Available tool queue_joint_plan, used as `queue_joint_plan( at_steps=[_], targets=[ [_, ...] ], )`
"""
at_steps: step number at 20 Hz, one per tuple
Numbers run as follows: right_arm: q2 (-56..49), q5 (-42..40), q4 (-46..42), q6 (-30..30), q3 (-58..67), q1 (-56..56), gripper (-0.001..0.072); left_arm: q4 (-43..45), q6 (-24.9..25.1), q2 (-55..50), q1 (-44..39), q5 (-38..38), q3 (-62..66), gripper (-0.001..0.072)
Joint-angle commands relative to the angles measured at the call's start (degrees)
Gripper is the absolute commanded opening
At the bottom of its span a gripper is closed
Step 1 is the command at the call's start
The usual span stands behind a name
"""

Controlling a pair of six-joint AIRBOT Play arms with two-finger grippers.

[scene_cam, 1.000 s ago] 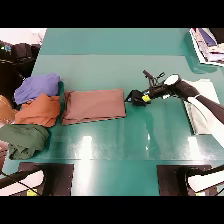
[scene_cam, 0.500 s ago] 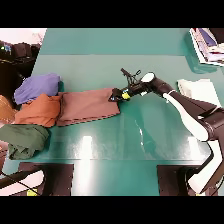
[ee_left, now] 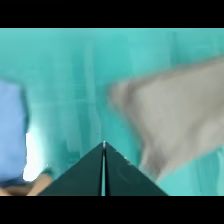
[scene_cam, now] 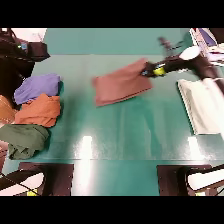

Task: Fold the shirts.

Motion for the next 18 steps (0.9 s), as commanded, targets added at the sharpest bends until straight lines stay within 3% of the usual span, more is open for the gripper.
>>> queue_joint_plan(
  at_steps=[1,8,12,18],
  targets=[
    [6.16,1.84,-5.86,4.63,0.2,-14.4,0.0019,0.02,-0.02,0.04,-4.55,1.01,0.02,0.0022],
    [8.76,2.23,-3.61,6.91,0.2,-35.67,0.0018,-1.4,-0.66,0.02,-5.84,1.03,0.02,0.0023],
    [8.79,0.94,2.21,5.81,1.62,-38.07,0.0018,-1.36,-0.52,0.02,-5.81,1.03,0.02,0.0023],
    [8.79,12.63,1.46,5.79,13.7,-38.12,0.0018,-1.36,-0.44,0.02,-5.81,1.01,0.02,0.0023]
  ],
)
